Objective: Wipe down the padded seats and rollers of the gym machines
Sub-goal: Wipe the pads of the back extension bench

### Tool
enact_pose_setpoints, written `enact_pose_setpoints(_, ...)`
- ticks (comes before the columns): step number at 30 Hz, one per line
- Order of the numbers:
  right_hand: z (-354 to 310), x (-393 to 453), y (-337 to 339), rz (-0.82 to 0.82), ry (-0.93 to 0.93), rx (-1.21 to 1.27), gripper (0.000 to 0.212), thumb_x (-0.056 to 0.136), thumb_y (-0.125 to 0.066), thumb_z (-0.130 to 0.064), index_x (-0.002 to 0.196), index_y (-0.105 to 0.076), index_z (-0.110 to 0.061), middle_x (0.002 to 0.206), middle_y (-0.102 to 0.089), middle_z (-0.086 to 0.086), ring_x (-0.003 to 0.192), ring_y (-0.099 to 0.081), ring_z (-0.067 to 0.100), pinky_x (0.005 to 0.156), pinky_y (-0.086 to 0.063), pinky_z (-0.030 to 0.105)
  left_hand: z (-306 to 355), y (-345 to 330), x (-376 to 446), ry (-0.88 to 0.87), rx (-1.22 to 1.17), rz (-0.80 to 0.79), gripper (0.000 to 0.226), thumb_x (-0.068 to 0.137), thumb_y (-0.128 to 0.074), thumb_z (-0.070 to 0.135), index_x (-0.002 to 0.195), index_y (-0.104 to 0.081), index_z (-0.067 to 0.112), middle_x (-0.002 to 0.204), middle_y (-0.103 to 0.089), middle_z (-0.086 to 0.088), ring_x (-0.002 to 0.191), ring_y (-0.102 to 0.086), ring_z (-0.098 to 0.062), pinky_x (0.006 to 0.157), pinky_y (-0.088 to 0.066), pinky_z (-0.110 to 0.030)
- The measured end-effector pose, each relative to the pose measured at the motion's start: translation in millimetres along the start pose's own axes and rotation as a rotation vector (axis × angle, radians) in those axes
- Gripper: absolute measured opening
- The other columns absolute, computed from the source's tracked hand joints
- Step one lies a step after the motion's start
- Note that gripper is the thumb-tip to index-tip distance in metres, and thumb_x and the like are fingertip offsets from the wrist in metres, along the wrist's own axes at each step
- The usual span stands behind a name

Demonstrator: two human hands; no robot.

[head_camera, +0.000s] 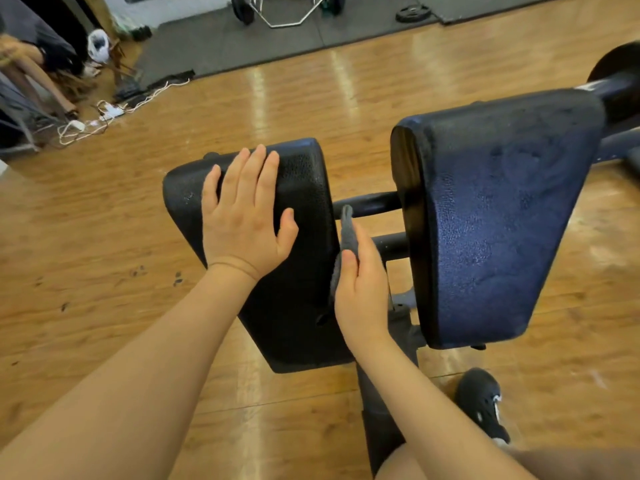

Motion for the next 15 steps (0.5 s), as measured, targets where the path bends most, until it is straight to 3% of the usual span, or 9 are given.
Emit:
enact_pose_setpoints(3,6,-13,-8,0.01,-0.011,-0.047,0.046,0.094,-0.038,-0.02,0.14,-0.036,-0.018,0.138,-0.045,-0.005,0.129,-0.036,0.0,0.103,-0.028,0.007,0,-1,-1,-0.008,-0.01,0.001,0.064,0.082,-0.042,0.036,0.138,-0.04,0.005,0.141,-0.045,-0.015,0.132,-0.036,-0.029,0.11,-0.02,-0.047)
enact_pose_setpoints(8,45,-43,-5,-0.031,-0.125,-0.142,0.044,0.096,-0.039,-0.013,0.139,-0.036,-0.019,0.135,-0.048,-0.002,0.128,-0.041,0.007,0.105,-0.039,0.034,-1,-2,0,-0.014,-0.008,-0.018,0.064,0.083,-0.042,0.037,0.138,-0.041,0.005,0.141,-0.046,-0.014,0.132,-0.037,-0.028,0.11,-0.021,-0.046)
enact_pose_setpoints(9,46,-44,-4,-0.039,-0.126,-0.146,0.044,0.097,-0.039,-0.013,0.14,-0.036,-0.02,0.135,-0.048,-0.003,0.127,-0.041,0.006,0.105,-0.039,0.032,-1,-2,0,-0.014,-0.011,-0.022,0.064,0.083,-0.042,0.037,0.138,-0.041,0.005,0.141,-0.046,-0.014,0.132,-0.037,-0.028,0.11,-0.021,-0.046)
enact_pose_setpoints(12,39,-43,-1,-0.03,-0.105,-0.143,0.041,0.097,-0.038,-0.012,0.134,-0.037,-0.029,0.13,-0.048,-0.011,0.119,-0.041,-0.008,0.098,-0.035,0.008,0,-3,-1,-0.012,-0.022,-0.038,0.064,0.084,-0.041,0.038,0.139,-0.04,0.005,0.141,-0.045,-0.014,0.132,-0.037,-0.028,0.11,-0.021,-0.046)
enact_pose_setpoints(13,36,-43,2,-0.022,-0.098,-0.139,0.04,0.098,-0.038,-0.011,0.132,-0.037,-0.032,0.127,-0.048,-0.013,0.116,-0.041,-0.012,0.098,-0.035,0.007,0,-3,-1,-0.009,-0.03,-0.043,0.064,0.084,-0.041,0.038,0.139,-0.04,0.005,0.141,-0.045,-0.014,0.132,-0.037,-0.028,0.11,-0.02,-0.046)
enact_pose_setpoints(15,26,-38,7,0.008,-0.065,-0.136,0.04,0.097,-0.038,-0.01,0.133,-0.04,-0.028,0.127,-0.05,-0.012,0.118,-0.043,-0.007,0.103,-0.038,0.019,0,-2,-1,-0.005,-0.051,-0.048,0.063,0.084,-0.04,0.038,0.139,-0.041,0.005,0.141,-0.046,-0.014,0.132,-0.038,-0.028,0.11,-0.021,-0.046)
Point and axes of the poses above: each hand's wrist, its own x-axis towards the middle knuckle, its own y-axis out of the back of the hand, z = x × y, the point moved 8 cm from there along x, towards the middle knuckle
